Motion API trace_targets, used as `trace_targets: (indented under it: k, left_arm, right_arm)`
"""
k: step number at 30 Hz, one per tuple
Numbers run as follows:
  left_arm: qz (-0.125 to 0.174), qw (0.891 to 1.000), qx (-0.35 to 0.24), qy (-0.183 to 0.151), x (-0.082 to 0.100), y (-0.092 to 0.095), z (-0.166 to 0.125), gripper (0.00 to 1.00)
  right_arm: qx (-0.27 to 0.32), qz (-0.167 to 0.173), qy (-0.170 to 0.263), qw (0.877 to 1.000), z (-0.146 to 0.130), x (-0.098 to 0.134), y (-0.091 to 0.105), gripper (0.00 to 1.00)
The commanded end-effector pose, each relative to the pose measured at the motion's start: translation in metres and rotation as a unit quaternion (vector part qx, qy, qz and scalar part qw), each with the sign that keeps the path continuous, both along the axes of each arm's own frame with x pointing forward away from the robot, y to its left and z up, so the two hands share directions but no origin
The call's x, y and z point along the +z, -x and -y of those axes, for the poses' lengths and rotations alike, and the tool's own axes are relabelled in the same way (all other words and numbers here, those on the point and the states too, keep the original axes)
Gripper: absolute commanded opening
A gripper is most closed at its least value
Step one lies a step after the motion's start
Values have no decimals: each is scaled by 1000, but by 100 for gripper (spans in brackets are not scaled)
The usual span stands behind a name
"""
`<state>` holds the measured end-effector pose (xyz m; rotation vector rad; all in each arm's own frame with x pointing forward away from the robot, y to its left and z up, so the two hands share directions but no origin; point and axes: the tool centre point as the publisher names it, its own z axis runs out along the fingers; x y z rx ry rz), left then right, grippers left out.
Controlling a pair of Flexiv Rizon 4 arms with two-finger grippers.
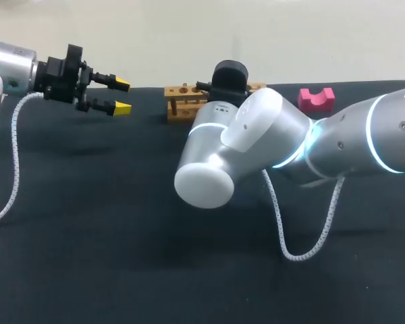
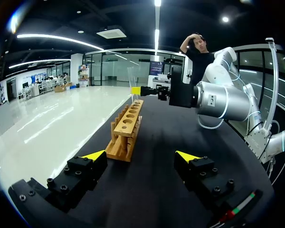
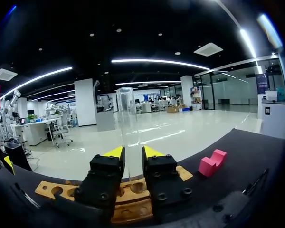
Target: Grasp the test tube, adjust it, and insert it.
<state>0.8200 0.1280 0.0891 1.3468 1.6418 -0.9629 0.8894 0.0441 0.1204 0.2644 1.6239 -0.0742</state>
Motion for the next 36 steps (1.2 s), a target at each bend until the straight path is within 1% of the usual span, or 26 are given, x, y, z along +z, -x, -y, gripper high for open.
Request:
trace_targets:
  k: [1, 3, 4, 11, 21, 28, 29, 30, 31, 32, 33, 36]
  left_arm:
    - [1, 1000, -1, 1, -1, 0, -1, 100]
    - [1, 1000, -1, 1, -1, 0, -1, 100]
    - [1, 1000, -1, 1, -1, 0, -1, 100]
    - [1, 1000, -1, 1, -1, 0, -1, 100]
    - [1, 1000, -1, 1, -1, 0, -1, 100]
    - [1, 1000, -1, 1, -1, 0, -1, 100]
    - [1, 1000, -1, 1, -1, 0, -1, 100]
    - [1, 1000, -1, 1, -1, 0, -1, 100]
    - [1, 1000, -1, 1, -1, 0, -1, 100]
    - [1, 1000, -1, 1, -1, 0, -1, 100]
    - [1, 1000, -1, 1, -1, 0, -1, 100]
    - [1, 1000, -1, 1, -1, 0, -1, 100]
  right_arm:
    - [-4, 2, 0, 1000, 0, 0, 4, 4]
    - [-6, 2, -1, 1000, 1, 0, 5, 2]
    - [-6, 2, -1, 1000, 1, 0, 6, 0]
    - [-16, 5, 0, 1000, 2, 1, 13, 0]
    - [-33, -4, -6, 999, 0, 2, 39, 0]
    - [-43, -4, -7, 999, 0, 10, 52, 0]
    - [-38, -8, -17, 999, 0, 11, 54, 0]
    - [-31, -16, -28, 999, 0, 12, 56, 2]
    - [-28, -20, -31, 999, -1, 14, 59, 34]
    - [-20, -30, -38, 999, -2, 16, 61, 48]
    - [-20, -30, -38, 999, -2, 16, 61, 100]
    - [-20, -30, -38, 999, -2, 16, 61, 100]
